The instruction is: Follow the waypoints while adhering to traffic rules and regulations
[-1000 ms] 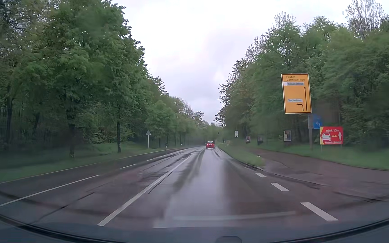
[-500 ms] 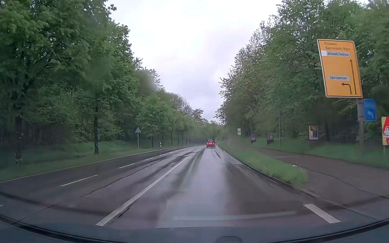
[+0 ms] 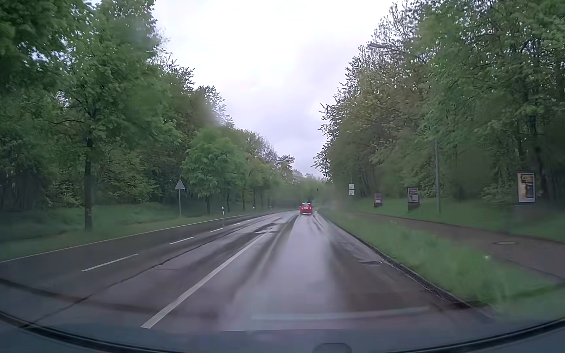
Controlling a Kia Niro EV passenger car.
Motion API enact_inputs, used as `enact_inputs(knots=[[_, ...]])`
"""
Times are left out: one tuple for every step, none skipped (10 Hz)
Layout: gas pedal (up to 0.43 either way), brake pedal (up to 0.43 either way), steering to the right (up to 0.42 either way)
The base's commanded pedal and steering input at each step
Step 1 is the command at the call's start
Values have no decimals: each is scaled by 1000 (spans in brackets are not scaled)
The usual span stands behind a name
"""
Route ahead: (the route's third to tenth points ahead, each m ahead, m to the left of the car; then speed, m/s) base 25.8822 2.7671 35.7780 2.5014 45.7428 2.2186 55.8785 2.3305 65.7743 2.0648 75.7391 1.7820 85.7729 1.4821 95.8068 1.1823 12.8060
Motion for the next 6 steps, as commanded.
enact_inputs(knots=[[110, 0, 0], [110, 0, 0], [110, 0, 0], [110, 0, 0], [110, 0, 0], [110, 0, 0]])
